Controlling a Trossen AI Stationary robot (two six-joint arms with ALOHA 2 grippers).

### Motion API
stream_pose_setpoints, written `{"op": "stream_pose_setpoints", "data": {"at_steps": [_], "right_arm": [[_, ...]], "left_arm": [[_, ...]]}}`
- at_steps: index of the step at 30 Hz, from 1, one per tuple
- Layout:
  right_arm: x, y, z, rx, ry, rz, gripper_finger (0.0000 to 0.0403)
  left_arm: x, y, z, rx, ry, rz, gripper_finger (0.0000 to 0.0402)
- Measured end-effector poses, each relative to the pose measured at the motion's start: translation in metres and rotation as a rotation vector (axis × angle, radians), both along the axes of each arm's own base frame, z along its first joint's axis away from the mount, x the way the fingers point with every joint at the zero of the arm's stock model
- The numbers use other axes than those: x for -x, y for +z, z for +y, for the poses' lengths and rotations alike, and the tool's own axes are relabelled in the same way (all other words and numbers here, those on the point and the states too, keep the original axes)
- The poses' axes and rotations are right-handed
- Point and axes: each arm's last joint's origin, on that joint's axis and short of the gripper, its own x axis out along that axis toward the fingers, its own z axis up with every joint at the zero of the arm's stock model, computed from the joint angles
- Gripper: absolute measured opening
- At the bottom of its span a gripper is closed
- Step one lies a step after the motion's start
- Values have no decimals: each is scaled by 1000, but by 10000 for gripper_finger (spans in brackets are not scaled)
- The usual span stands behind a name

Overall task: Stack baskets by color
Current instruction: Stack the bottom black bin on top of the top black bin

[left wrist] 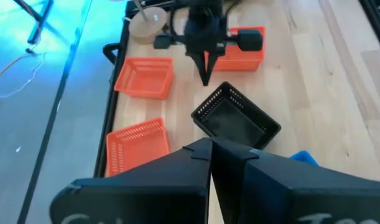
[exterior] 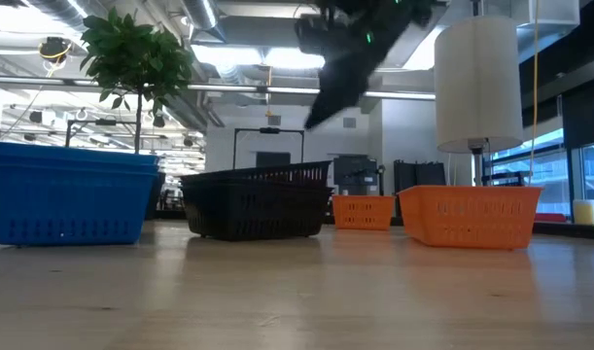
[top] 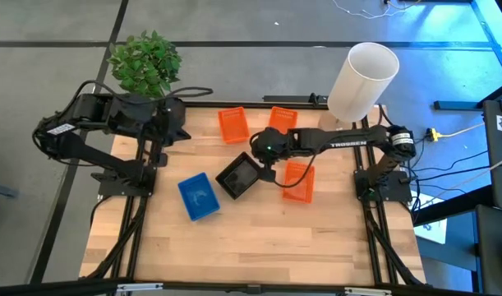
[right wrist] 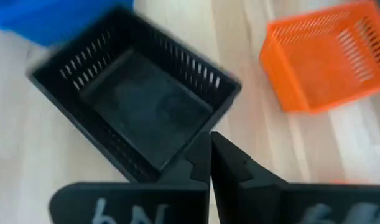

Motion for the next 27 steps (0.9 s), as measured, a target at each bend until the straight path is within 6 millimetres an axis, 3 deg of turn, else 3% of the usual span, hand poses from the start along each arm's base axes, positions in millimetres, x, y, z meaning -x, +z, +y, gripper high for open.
{"op": "stream_pose_setpoints", "data": {"at_steps": [6,18,23,27], "right_arm": [[5,-28,-12,-16,83,-32,0],[20,-65,-25,-88,144,-93,0],[13,-54,-25,-85,178,-127,0],[1,-30,-16,-145,359,-238,0]], "left_arm": [[0,0,1,18,48,-9,0],[1,0,3,27,127,-24,1],[1,0,3,15,143,-25,1],[1,0,3,13,146,-25,1]]}}
